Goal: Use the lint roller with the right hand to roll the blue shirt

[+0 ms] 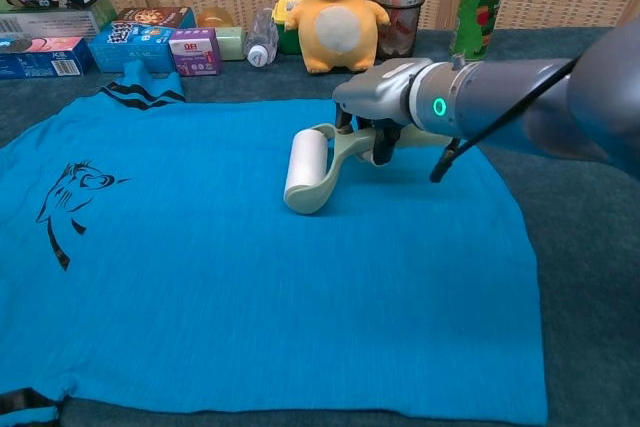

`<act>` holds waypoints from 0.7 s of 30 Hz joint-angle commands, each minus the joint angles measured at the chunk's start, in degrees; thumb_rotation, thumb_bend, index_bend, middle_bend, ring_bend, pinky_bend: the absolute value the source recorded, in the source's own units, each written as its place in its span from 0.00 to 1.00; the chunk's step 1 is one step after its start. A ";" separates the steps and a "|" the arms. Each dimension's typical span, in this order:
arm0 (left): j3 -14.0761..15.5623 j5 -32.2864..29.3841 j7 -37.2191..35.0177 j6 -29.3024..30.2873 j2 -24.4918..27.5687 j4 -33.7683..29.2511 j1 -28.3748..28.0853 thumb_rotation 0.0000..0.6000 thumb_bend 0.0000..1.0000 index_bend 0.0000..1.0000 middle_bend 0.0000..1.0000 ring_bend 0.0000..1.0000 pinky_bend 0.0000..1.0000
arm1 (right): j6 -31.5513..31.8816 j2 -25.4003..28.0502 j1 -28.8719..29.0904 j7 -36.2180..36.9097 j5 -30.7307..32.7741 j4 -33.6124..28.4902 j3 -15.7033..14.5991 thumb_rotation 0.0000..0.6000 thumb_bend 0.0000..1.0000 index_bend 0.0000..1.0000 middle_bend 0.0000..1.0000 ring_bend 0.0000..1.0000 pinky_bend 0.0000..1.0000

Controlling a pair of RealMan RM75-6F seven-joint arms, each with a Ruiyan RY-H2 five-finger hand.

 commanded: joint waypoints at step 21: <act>0.54 0.94 1.72 -0.19 -0.54 -0.49 0.03 1.00 0.12 0.00 0.00 0.00 0.13 | 3.97 5.75 -9.88 8.69 -18.83 6.77 -10.65 1.00 1.00 0.52 0.72 0.96 1.00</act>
